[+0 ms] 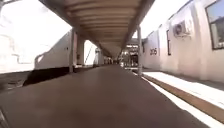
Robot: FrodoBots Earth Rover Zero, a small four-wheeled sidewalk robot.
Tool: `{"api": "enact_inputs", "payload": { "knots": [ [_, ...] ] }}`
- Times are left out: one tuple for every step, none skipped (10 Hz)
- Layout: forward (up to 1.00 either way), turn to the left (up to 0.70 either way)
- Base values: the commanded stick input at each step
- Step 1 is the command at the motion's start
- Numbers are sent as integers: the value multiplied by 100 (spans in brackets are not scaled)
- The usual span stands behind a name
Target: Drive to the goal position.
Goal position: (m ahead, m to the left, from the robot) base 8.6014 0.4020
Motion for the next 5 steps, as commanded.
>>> {"api": "enact_inputs", "payload": {
  "knots": [
    [70,0],
    [70,0],
    [70,0],
    [70,0],
    [49,-12]
  ]
}}
